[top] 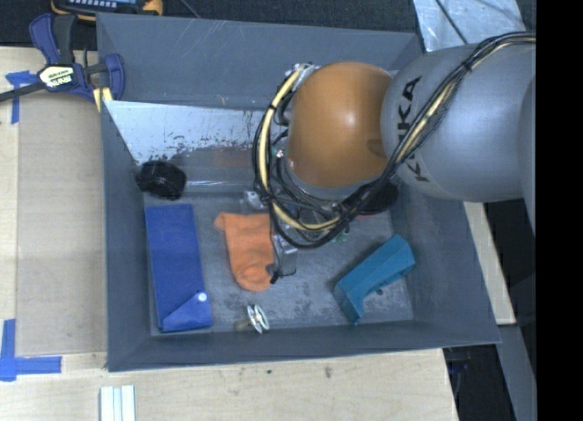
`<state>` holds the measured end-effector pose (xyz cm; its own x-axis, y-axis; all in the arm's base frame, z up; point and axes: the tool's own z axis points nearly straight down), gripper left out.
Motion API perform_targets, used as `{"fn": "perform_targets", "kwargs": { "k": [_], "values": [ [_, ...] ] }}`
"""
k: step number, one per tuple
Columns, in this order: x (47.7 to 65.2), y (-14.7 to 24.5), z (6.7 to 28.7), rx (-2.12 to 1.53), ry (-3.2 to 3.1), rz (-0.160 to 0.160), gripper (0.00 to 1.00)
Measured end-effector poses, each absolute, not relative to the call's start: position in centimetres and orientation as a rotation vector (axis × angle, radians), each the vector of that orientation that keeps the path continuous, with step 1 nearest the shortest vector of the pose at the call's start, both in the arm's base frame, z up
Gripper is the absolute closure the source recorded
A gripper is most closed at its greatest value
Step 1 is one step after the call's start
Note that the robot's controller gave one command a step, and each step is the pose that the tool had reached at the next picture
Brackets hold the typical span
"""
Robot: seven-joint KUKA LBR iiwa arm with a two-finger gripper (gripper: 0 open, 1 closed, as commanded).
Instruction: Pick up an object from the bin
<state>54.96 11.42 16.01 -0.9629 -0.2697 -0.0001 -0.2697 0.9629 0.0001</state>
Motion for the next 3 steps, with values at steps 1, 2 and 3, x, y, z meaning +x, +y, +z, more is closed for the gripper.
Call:
{"fn": "perform_targets", "kwargs": {
  "k": [1, 2, 3],
  "values": [
    [57.89, 14.28, 12.9, -0.601, 3.08, 0.002, 1.0],
    [57.89, 14.26, 12.89, -0.601, 3.08, 0.002, 0.0],
    [57.89, 14.26, 12.89, -0.601, 3.08, 0.002, 0.0]
  ]
}}
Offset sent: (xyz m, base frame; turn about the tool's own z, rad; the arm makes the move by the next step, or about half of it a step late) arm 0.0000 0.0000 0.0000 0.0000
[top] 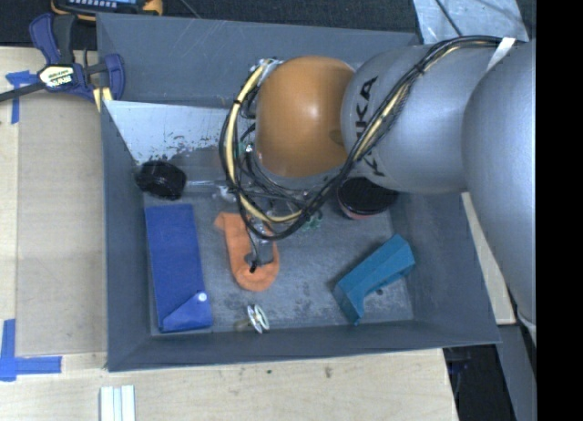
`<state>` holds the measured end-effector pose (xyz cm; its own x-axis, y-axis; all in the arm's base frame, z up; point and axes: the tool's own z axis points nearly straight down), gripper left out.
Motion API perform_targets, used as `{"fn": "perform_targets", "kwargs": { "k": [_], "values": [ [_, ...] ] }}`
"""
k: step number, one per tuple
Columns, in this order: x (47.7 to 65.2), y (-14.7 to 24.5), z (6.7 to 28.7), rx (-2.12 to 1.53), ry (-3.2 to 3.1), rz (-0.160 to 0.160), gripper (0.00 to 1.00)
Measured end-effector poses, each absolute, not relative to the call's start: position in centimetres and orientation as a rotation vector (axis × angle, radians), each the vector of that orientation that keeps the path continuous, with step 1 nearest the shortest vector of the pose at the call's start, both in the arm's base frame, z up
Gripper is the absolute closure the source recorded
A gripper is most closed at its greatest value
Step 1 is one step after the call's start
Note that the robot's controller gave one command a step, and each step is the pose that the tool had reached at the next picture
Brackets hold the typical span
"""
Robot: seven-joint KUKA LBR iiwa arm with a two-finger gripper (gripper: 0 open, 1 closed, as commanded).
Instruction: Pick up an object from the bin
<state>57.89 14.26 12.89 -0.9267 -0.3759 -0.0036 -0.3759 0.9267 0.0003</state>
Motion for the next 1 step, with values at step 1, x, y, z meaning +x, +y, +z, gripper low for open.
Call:
{"fn": "perform_targets", "kwargs": {
  "k": [1],
  "values": [
    [54.8, 12.66, 9.35, -0.699, 3.061, 0.001, 1.0]
  ]
}}
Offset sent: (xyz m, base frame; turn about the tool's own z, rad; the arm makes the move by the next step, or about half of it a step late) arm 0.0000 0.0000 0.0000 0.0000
